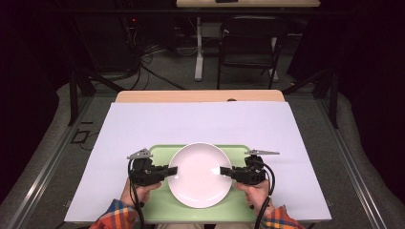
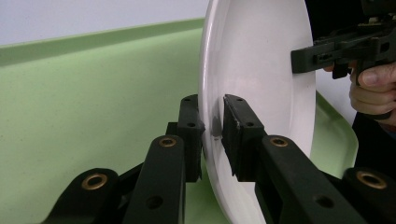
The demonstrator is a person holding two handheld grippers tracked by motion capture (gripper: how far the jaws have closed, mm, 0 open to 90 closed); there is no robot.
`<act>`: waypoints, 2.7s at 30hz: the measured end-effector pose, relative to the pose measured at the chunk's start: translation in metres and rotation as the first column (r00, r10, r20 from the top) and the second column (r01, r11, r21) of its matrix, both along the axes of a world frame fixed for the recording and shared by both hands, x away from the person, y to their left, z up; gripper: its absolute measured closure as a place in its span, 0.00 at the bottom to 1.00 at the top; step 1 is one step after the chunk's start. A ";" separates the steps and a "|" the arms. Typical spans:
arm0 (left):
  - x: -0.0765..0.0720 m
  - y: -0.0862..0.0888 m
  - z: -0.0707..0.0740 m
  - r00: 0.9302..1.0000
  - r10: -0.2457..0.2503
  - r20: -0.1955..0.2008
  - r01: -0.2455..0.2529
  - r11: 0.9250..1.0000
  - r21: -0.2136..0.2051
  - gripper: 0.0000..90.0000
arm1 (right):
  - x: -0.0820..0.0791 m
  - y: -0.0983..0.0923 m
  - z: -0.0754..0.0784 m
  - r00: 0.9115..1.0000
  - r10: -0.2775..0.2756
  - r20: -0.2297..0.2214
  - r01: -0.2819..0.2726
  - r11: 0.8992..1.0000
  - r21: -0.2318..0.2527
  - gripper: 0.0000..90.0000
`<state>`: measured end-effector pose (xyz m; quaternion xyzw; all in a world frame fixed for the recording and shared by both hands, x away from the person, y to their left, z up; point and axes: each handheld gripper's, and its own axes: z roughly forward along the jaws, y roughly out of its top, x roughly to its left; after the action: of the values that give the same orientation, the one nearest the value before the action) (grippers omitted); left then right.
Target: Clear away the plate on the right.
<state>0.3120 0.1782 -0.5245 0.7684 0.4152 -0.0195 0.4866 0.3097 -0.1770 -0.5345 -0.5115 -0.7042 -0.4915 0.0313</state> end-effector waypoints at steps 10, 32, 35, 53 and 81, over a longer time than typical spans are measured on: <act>0.000 -0.002 -0.001 1.000 0.000 0.006 0.000 1.000 0.012 0.85 | 0.001 0.002 -0.002 1.000 0.000 0.011 0.000 1.000 -0.030 0.78; 0.002 -0.010 -0.008 1.000 0.009 0.021 -0.011 0.995 0.096 0.79 | 0.003 0.008 -0.007 0.998 0.014 0.057 -0.005 0.986 -0.167 0.69; 0.003 -0.012 -0.010 1.000 0.015 0.016 -0.017 0.993 0.114 0.78 | 0.004 0.009 -0.009 0.998 0.026 0.064 -0.013 0.980 -0.199 0.67; 0.009 -0.017 -0.021 0.998 0.060 -0.030 -0.052 0.974 0.219 0.72 | 0.007 0.014 -0.017 0.993 0.077 0.093 -0.049 0.962 -0.268 0.61; -0.004 -0.012 -0.007 0.986 -0.002 0.168 -0.056 0.938 0.342 0.18 | 0.001 0.005 0.006 0.959 0.144 0.246 -0.051 0.935 -0.351 0.12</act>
<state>0.3084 0.1662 -0.5312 0.8351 0.3806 0.1244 0.3772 0.3104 -0.1722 -0.5289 -0.4021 -0.8011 -0.4244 -0.1285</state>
